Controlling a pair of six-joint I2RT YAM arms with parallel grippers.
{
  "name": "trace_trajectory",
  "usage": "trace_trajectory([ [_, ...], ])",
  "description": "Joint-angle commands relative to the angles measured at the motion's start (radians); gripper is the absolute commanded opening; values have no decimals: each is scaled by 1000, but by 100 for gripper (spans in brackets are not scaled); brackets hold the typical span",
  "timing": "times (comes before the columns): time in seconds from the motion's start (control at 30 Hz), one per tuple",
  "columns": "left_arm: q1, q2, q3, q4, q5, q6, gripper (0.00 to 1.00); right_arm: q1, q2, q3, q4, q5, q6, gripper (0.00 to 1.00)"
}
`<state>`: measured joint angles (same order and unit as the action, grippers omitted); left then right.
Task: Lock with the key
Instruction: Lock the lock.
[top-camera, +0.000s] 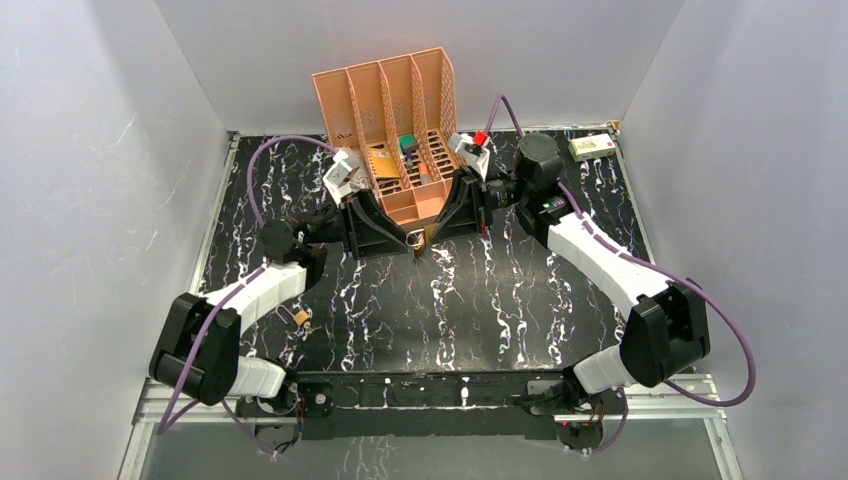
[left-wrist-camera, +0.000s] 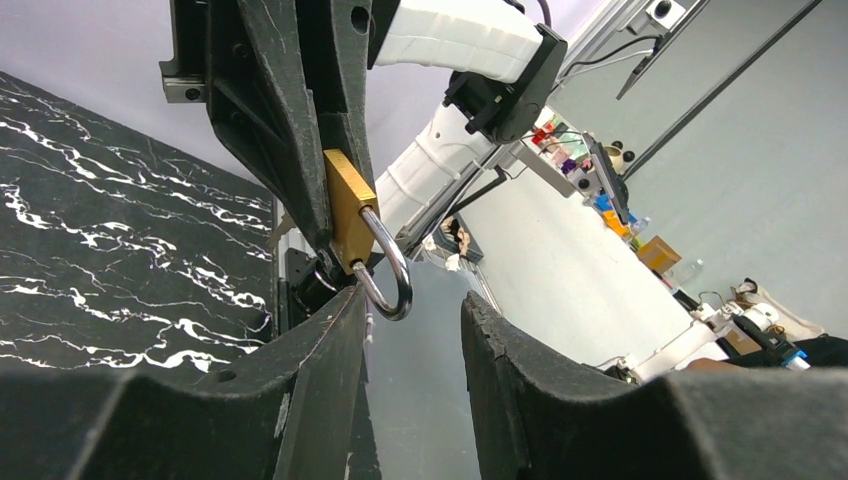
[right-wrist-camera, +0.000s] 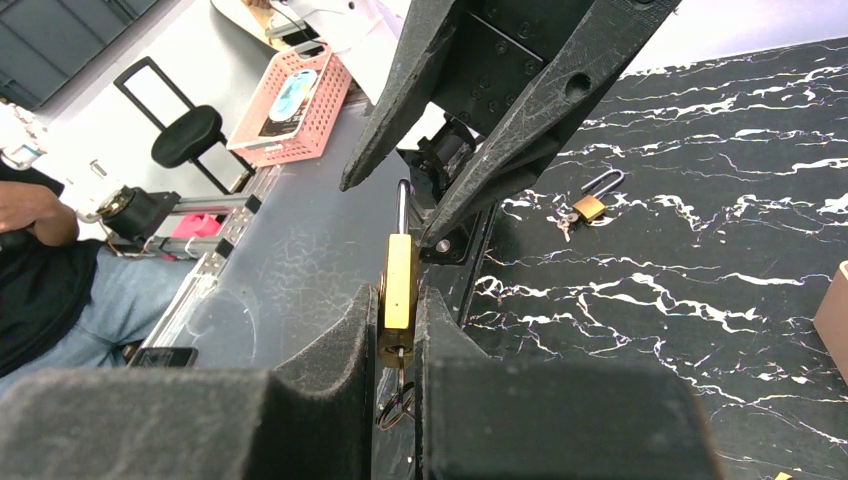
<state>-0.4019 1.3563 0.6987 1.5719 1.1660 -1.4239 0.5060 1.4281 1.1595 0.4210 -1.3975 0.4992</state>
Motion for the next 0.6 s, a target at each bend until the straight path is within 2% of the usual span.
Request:
trace_trajectory([
  [0.0, -8, -35, 32, 232, 14, 14, 38, 3, -2, 26, 47, -7, 12, 0],
  [0.3, -8, 2, 39, 231, -25, 20, 39, 3, -5, 22, 44, -6, 12, 0],
  [0.4, -8, 4, 47, 231, -32, 20, 37, 3, -6, 21, 36, -4, 5, 0],
  [0.47, -8, 4, 53, 230, -32, 19, 33, 3, -5, 19, 24, -1, -5, 0],
  [0.57, -9, 7, 58, 231, -29, 16, 18, 3, -2, 20, 21, 1, -9, 0],
])
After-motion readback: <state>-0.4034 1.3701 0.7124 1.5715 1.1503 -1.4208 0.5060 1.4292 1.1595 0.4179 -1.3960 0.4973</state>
